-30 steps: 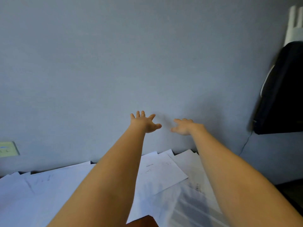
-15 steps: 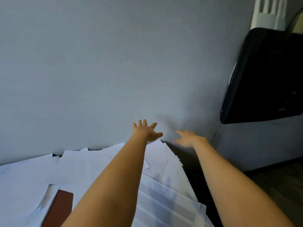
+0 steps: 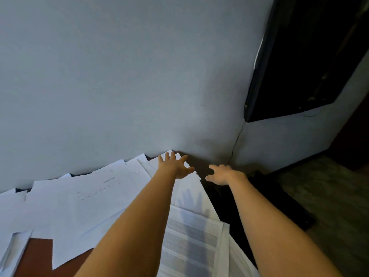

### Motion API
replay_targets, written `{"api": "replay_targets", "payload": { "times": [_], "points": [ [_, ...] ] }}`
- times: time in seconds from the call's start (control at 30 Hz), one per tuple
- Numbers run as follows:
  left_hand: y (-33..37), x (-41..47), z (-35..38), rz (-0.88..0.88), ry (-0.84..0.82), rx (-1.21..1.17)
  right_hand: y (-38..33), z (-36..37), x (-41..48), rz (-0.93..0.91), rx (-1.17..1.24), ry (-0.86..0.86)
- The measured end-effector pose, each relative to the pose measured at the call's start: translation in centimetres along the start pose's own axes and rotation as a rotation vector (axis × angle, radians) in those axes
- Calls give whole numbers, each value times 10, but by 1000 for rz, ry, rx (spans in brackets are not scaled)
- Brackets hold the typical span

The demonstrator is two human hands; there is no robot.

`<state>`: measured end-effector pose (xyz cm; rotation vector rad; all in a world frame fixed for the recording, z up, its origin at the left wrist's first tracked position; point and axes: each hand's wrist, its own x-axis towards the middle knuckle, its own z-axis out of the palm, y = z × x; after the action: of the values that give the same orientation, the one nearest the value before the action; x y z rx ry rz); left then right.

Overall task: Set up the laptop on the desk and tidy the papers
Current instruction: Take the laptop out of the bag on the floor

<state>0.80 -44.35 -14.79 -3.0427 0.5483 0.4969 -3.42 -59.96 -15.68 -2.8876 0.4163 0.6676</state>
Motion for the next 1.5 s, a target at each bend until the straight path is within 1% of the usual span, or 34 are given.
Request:
{"api": "replay_targets", "payload": {
  "times": [0.13, 0.27, 0.47, 0.6, 0.7, 0.8, 0.97, 1.07, 1.23, 1.5],
  "points": [
    [2, 17, -2, 42, 8, -6, 3, -2, 9, 44, 28, -2],
    [6, 33, -4, 45, 13, -10, -1, -3, 22, 18, 114, 30],
    [32, 38, 5, 75, -27, -1, 24, 9, 22, 45, 132, -23],
    [57, 30, 14, 47, -61, 8, 57, 16, 15, 51, 130, -45],
    [89, 17, 21, 36, -86, -68, 91, 21, 2, 23, 132, -41],
    [134, -2, 39, 30, -130, -160, 143, 31, -19, 22, 110, -42],
    [215, -26, 78, 53, -177, -158, 248, 52, -56, 102, 58, -85],
    [247, -37, 88, 57, -198, -131, 287, 55, -70, 115, 58, -101],
    [267, -35, 91, 1, -191, -99, 313, 45, -69, 53, 102, -70],
    [277, -7, 94, -43, -215, -124, 317, 40, -34, -18, 48, -127]
  ]
}}
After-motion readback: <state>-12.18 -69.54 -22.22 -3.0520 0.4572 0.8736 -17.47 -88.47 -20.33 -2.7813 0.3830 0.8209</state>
